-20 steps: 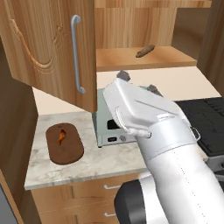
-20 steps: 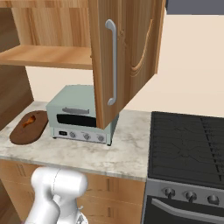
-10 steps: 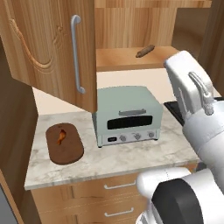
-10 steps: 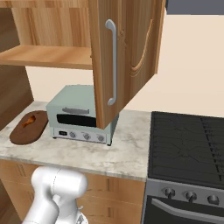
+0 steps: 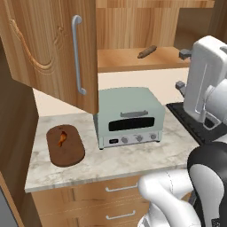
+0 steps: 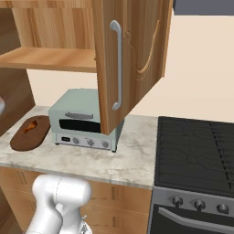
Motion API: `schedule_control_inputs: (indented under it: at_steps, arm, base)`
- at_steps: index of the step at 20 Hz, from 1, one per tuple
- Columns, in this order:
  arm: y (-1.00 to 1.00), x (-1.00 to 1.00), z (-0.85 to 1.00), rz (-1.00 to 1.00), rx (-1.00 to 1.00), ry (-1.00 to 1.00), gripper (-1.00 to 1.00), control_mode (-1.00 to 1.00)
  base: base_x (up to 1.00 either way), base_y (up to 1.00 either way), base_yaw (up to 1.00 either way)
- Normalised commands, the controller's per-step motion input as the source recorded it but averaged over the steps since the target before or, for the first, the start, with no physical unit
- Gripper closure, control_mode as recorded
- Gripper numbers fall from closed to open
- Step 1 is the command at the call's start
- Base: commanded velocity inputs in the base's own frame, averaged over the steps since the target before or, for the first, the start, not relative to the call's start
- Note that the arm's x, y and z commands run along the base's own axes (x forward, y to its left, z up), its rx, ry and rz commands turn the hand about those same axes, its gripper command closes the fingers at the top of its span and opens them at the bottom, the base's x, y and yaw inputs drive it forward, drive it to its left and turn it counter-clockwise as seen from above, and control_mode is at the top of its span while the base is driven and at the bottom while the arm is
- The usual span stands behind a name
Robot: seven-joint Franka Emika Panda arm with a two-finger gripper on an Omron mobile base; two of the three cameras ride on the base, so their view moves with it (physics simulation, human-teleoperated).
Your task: Open the cabinet, retrieve the rolling pin, and place it next to the meat on the cutting board to prepare for tenderizing.
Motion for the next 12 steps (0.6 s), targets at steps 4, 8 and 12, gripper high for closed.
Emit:
schedule_control_inputs:
  at_steps: [4, 8, 12]
  arm:
    - [0.11, 0.35, -0.11, 0.26, 0.07, 0.04, -1.0, -1.0]
    - [0.21, 0.14, -0.1, 0.2, 0.0, 0.01, -1.0, -1.0]
    - [0.23, 0.34, -0.03, 0.18, 0.0, 0.05, -1.0, -1.0]
  base:
    - [0.0, 0.0, 0.0]
    - [0.0, 0.0, 0.0]
    - [0.0, 0.0, 0.0]
